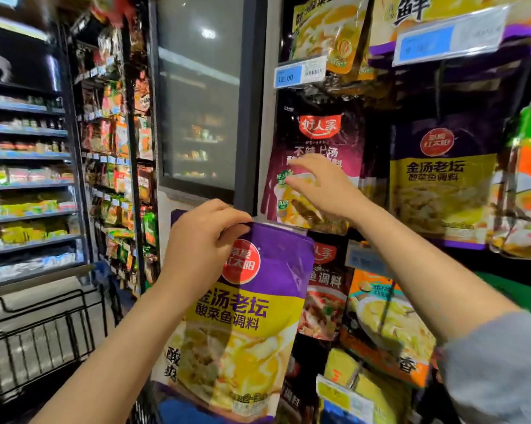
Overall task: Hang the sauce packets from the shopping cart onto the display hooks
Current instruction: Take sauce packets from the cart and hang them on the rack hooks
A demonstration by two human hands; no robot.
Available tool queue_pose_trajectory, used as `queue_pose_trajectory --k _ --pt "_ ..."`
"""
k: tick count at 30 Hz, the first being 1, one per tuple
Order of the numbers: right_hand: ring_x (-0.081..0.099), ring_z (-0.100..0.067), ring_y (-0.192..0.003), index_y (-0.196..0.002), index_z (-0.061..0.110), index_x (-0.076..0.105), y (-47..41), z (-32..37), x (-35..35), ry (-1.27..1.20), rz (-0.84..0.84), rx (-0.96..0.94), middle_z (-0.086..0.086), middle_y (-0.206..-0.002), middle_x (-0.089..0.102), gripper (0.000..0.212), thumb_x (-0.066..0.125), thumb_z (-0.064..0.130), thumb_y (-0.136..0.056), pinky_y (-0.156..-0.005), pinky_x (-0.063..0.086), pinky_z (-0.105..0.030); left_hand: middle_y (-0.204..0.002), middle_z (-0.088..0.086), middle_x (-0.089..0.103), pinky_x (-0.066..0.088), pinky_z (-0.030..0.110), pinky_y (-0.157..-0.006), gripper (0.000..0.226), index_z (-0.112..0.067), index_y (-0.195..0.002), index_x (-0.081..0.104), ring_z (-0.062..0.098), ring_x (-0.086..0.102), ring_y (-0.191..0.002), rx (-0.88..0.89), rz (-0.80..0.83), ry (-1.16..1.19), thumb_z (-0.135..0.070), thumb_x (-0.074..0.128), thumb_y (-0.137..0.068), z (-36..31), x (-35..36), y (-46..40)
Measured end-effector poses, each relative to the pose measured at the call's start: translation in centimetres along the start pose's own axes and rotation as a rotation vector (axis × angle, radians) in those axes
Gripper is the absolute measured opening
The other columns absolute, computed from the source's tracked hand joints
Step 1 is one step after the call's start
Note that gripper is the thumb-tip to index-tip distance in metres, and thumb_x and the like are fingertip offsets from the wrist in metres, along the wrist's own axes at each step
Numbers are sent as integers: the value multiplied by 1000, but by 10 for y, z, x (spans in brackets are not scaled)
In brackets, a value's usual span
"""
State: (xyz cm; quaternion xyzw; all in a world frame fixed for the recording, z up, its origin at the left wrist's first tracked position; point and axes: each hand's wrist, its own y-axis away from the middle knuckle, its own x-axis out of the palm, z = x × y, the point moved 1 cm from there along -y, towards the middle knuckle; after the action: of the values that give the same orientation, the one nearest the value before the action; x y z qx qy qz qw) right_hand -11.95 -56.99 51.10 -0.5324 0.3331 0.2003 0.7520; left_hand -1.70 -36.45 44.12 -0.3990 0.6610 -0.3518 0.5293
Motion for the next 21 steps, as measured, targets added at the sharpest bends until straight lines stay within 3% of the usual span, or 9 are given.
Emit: queue_pose_trajectory --k 3,6,9,12,17,21 --pt "60 -8 -97 -107 31 62 58 27 -25 -532 -42 37 10 -105 64 22 55 41 -88 -82 42 -19 -85 -6 63 39 13 -68 17 -15 -94 74 8 57 -77 32 -23 52 -16 62 -82 -14 3 -3" --pt "65 -11 -88 -100 32 64 108 45 -46 -642 -94 6 7 -93 69 28 59 48 -77 -79 50 -21 -85 -4 65 40 12 -70 17 -13 -92 74 6 56 -79 80 -57 147 -14 62 -80 -35 7 -10" --pt "67 -7 -83 -99 25 68 136 51 -68 -509 -143 18 6 -86 72 22 72 31 -78 -79 51 -20 -86 -4 65 43 17 -73 17 -13 -93 74 7 57 -81 117 -77 248 -12 63 -80 -60 16 -17" --pt "65 1 -82 -95 17 72 154 49 -89 -300 -215 35 12 -88 69 16 70 11 -81 -76 47 -12 -87 -6 64 44 17 -74 17 -14 -93 74 7 59 -81 153 -82 355 -9 66 -80 -86 29 -22" --pt "60 2 -83 -89 14 74 181 48 -123 31 -373 44 14 -83 66 12 66 12 -80 -73 42 -6 -87 -6 66 45 17 -75 16 -14 -93 74 5 59 -83 192 -40 531 -11 66 -79 -129 46 -27" --pt "59 3 -82 -85 13 75 193 49 -152 134 -382 69 15 -80 64 12 66 10 -78 -70 39 -2 -86 -12 65 41 8 -74 17 -19 -96 73 1 58 -85 177 58 686 -20 68 -80 -149 56 -34"
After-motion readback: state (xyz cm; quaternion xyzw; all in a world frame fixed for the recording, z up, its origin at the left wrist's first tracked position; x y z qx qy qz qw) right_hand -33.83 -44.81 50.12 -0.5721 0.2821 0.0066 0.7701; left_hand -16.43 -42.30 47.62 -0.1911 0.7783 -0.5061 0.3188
